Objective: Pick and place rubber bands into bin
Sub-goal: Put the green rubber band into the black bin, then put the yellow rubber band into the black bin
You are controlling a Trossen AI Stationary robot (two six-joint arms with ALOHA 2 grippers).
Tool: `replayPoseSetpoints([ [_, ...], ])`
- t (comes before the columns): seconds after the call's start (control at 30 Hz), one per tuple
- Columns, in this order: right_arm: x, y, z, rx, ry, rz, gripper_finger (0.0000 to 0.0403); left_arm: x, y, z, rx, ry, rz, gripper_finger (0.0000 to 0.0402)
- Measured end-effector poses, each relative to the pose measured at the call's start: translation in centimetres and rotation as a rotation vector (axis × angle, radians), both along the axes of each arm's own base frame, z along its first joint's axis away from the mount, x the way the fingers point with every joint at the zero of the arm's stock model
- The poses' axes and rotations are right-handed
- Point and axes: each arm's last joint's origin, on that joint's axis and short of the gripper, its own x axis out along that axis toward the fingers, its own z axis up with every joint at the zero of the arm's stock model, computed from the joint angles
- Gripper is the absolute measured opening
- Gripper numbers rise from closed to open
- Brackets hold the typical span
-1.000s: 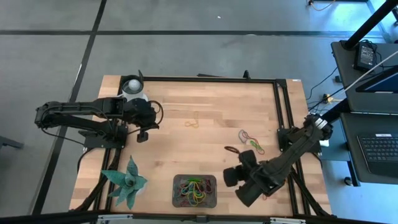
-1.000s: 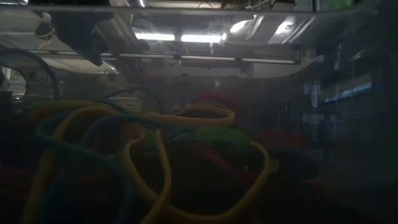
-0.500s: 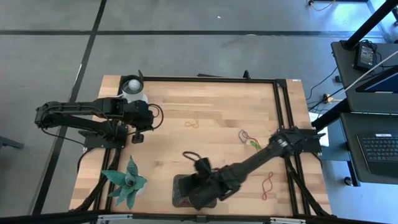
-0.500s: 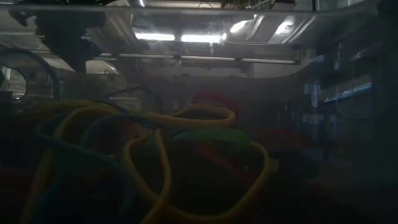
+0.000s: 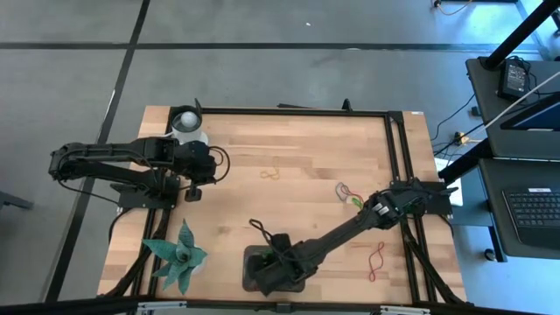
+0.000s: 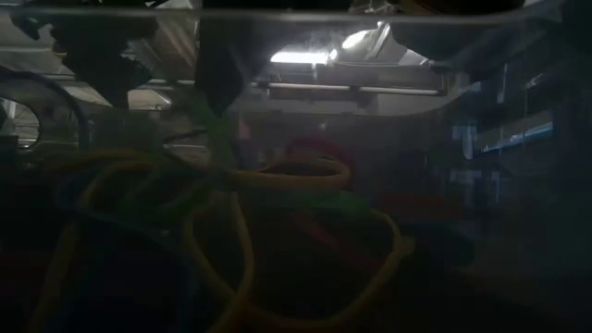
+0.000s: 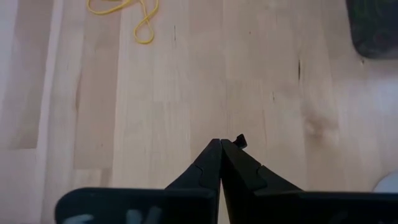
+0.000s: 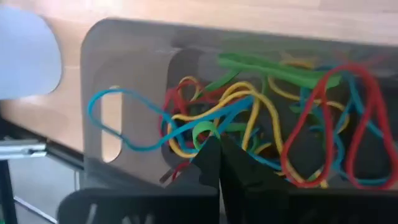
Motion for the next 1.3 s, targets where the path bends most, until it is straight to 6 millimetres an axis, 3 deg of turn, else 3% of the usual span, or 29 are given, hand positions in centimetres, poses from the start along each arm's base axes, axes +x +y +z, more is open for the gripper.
replayPoseSetpoints([
  [0.27,0.0,0.0,-0.2,-0.001,0.005,-0.005,0.0028,0.0,0.0,0.0,0.006,0.000,-0.010,0.0002],
  [0.67,-0.3,-0.2,-0.3,-0.024,0.033,-0.012,0.0130,0.0,0.0,0.0,0.006,0.000,-0.010,0.0002],
  [0.83,-0.7,-0.4,1.4,-0.044,0.062,-0.007,0.0155,0.0,0.0,0.0,0.006,0.000,-0.010,0.0006],
  [1.0,-1.7,-0.8,3.3,0.009,0.121,0.045,0.0154,0.0,0.0,0.0,0.011,-0.001,-0.018,0.0002],
  [1.3,-3.1,-1.8,4.9,0.067,0.262,0.176,0.0125,0.0,0.0,0.0,0.026,-0.004,-0.038,0.0005],
])
